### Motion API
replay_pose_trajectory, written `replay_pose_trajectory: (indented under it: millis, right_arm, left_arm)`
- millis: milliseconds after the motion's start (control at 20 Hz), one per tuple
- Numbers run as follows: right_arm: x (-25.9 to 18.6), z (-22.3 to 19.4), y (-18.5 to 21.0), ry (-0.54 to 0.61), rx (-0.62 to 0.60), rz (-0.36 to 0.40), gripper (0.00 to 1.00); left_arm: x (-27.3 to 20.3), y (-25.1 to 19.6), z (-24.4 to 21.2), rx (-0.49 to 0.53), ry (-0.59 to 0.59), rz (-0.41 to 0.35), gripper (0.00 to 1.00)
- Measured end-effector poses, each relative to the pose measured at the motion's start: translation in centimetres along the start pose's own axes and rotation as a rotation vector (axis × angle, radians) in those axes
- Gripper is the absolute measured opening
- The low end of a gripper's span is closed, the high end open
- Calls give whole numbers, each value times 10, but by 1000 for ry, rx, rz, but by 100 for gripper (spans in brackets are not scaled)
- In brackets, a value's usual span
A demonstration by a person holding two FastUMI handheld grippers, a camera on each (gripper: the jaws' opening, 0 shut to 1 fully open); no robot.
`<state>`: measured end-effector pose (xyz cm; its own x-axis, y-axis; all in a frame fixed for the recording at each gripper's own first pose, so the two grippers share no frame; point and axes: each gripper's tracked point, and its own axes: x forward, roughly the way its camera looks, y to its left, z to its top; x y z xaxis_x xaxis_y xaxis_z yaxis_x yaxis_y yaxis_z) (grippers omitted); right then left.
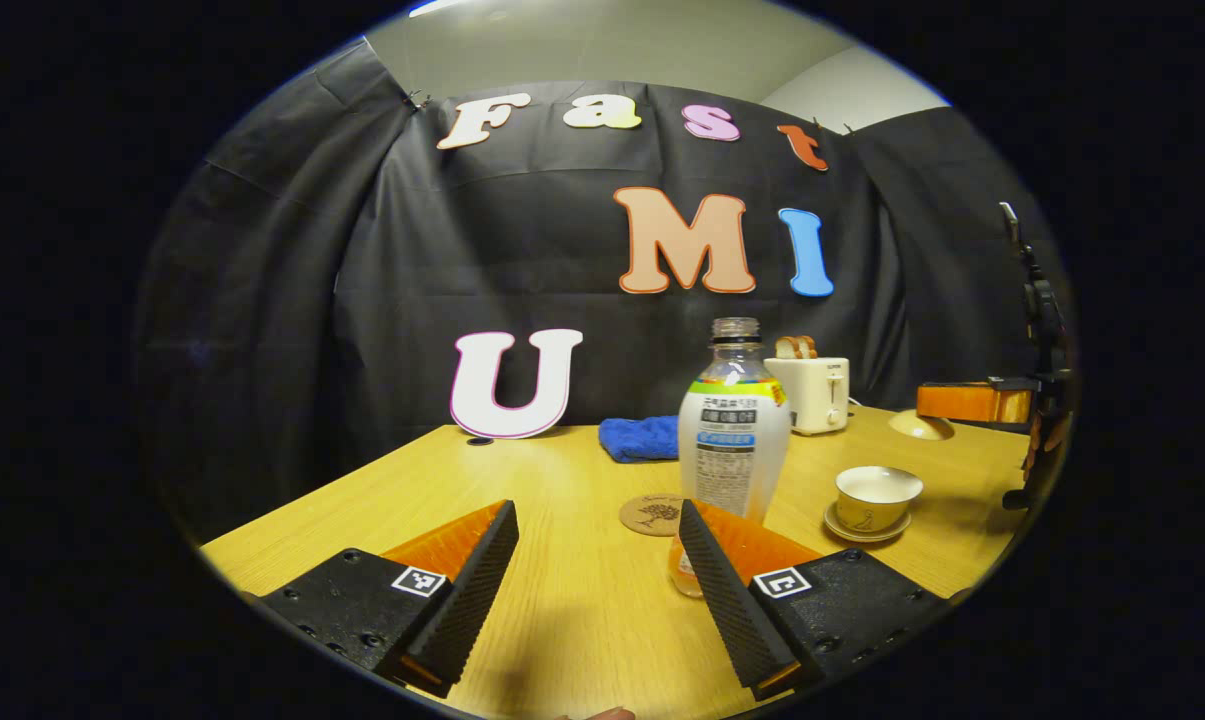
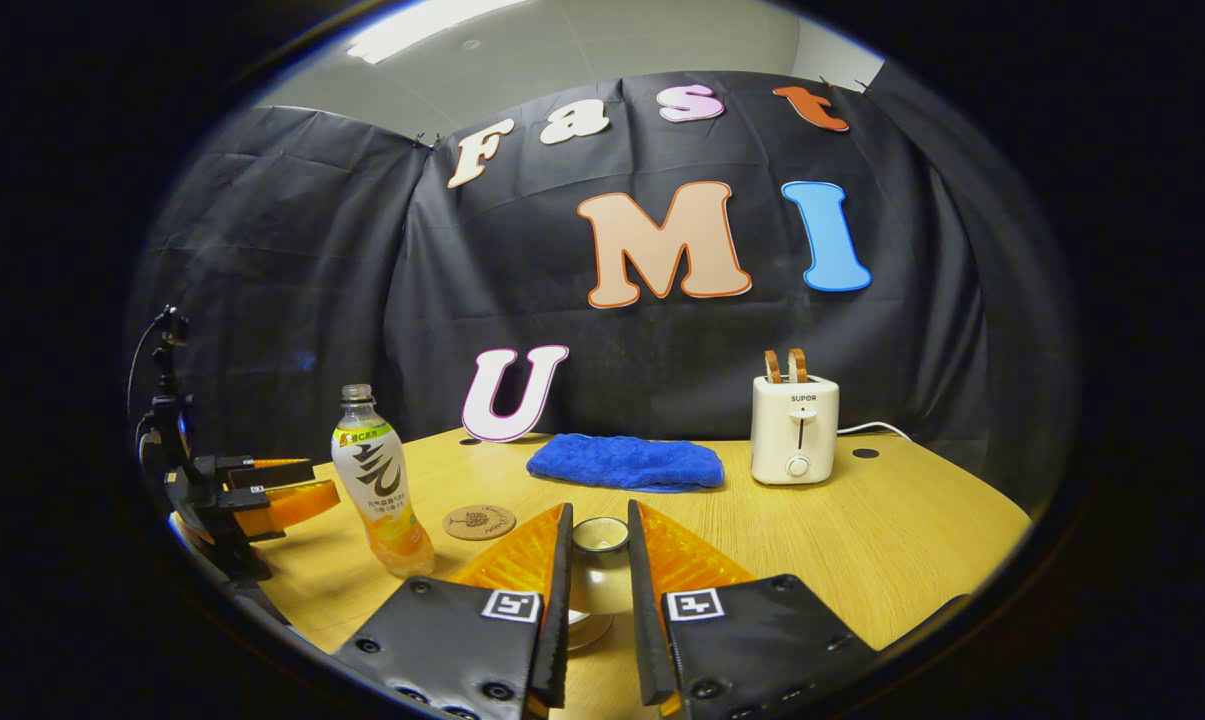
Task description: Open the teacup lid with one hand, grasp the water bottle and pour water into the teacup with the other hand; after pouring, place the water bottle on the coaster and then close the teacup lid.
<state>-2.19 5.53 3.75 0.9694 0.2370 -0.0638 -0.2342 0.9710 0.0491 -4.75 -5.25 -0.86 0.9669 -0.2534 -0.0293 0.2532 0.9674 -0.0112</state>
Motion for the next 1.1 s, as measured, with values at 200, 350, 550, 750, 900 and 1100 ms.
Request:
replay_pose_trajectory:
  millis: [200, 350, 550, 750, 900, 1100]
  right_arm:
    - [-3, 12, -6, -13, -3, -5, 32]
    - [-8, 16, -9, -17, -22, -8, 33]
    - [-11, 16, -17, -13, -12, -16, 31]
    - [-16, 19, -28, -18, 1, -34, 33]
    - [-18, 24, -35, -27, 12, -45, 32]
    - [-22, 30, -41, -39, 16, -56, 33]
  left_arm:
    - [-2, -24, -1, -5, 10, -73, 95]
    - [2, -39, -3, 4, 21, -116, 95]
    - [9, -58, -7, 1, 48, -164, 95]
    - [16, -70, -8, 9, 65, -194, 95]
    - [24, -73, -9, -7, 73, -188, 95]
    - [33, -71, -12, -16, 95, -164, 95]
